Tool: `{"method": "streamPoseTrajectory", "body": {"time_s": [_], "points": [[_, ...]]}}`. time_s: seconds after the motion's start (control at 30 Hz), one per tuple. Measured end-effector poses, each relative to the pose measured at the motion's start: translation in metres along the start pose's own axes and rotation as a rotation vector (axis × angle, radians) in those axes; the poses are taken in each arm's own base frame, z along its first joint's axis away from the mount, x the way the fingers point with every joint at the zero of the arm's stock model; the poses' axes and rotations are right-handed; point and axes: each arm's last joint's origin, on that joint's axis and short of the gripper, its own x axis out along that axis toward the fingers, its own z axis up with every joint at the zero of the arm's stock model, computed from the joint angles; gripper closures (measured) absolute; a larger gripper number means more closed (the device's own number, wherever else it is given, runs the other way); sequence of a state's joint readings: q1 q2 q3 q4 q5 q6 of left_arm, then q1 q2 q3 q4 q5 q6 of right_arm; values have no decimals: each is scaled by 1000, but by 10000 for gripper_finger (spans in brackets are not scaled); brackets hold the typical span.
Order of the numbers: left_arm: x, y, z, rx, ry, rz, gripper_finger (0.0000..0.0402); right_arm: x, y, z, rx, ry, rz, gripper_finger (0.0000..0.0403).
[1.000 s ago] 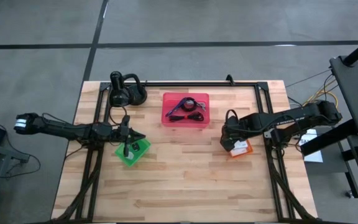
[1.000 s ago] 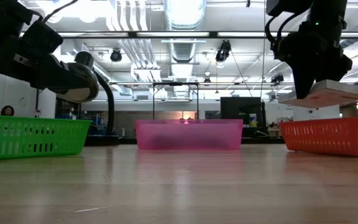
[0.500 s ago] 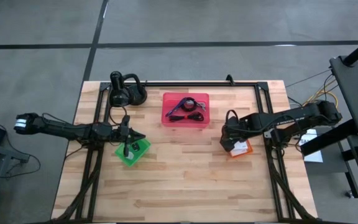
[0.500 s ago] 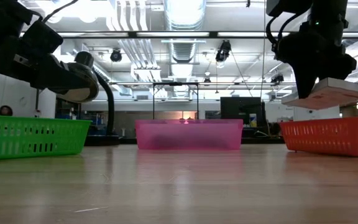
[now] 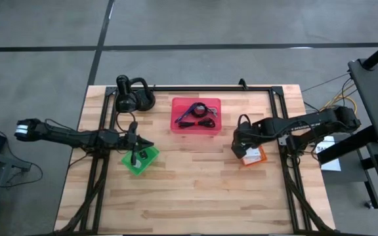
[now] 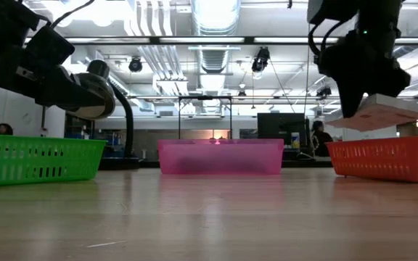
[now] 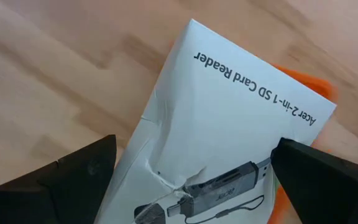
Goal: Pick and place items into bin
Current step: Put the card reader box into the orange bin
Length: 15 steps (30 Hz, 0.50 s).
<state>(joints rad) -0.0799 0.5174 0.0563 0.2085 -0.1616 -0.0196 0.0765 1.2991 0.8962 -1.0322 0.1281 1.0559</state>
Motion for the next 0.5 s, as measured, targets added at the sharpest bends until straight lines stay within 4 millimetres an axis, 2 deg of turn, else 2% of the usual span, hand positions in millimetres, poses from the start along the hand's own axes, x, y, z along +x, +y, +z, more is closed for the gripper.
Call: {"method": "streamPoseTrajectory", "body": {"time_s": [0.13,0.3,0.5], "points": [[1,0,-2,3,16,0,402,0,-3,-2,18,18,-26,3],[3,0,-4,7,43,1,402,-1,1,-5,-113,1,-4,3],[6,-1,-8,14,82,2,402,-13,2,-10,-128,-208,-15,3]]}}
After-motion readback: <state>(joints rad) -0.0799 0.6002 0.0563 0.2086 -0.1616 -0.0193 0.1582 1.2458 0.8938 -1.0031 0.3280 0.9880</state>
